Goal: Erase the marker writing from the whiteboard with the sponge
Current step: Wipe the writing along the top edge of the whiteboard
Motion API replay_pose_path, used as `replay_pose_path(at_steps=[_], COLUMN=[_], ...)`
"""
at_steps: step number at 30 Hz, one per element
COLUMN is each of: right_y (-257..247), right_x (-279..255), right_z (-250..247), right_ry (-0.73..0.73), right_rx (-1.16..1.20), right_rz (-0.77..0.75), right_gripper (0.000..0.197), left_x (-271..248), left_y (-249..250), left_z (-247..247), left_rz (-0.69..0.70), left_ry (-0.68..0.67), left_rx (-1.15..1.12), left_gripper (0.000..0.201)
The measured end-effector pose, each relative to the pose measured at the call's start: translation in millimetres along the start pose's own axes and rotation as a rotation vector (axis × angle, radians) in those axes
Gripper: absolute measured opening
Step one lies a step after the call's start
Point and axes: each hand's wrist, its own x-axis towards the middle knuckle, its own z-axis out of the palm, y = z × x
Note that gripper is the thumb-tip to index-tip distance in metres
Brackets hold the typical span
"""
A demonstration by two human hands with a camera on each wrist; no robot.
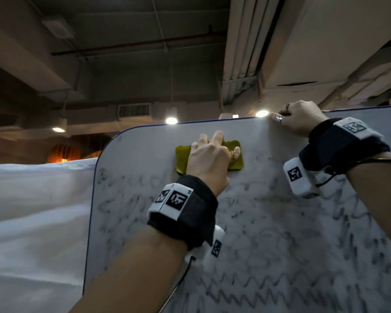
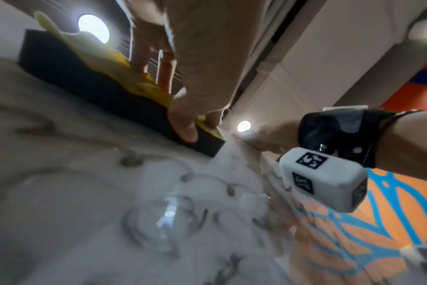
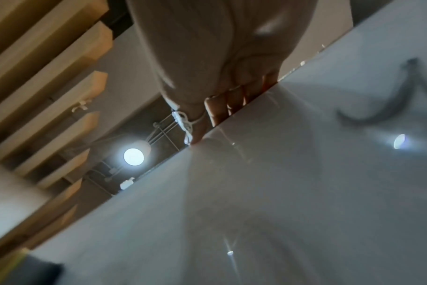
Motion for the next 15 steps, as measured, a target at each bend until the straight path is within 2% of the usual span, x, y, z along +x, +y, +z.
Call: replay_pose_path(at_steps=[4,8,10,12,15], right_y=[3,9,7,5,8], right_x=[0,-2,-1,-2,1], right_z=[2,7,7,5,3], right_ry=[0.020,0.086,0.089,0.071,0.023], right_rx=[-0.003,0.027,0.032,0.036,0.013], right_rz=[-0.018,-0.043,-0.033,-0.016,-0.012], right_gripper=[0.042,0.037,0.041,0.049,0.045], left_x=[-7,-17,-8,7,28], left_y=[-19,-41,-24,7,43], left_z=[0,-4,0,9,23], left_rz=[-0.064,-0.166,-0.172,-0.093,-0.046], left_ry=[-0.008,0.030,0.078,0.087,0.115], left_rx=[-0.012,-0.099,-0.079,-0.015,-0.051], left_gripper=[0.036,0.032,0.029,0.033,0.025])
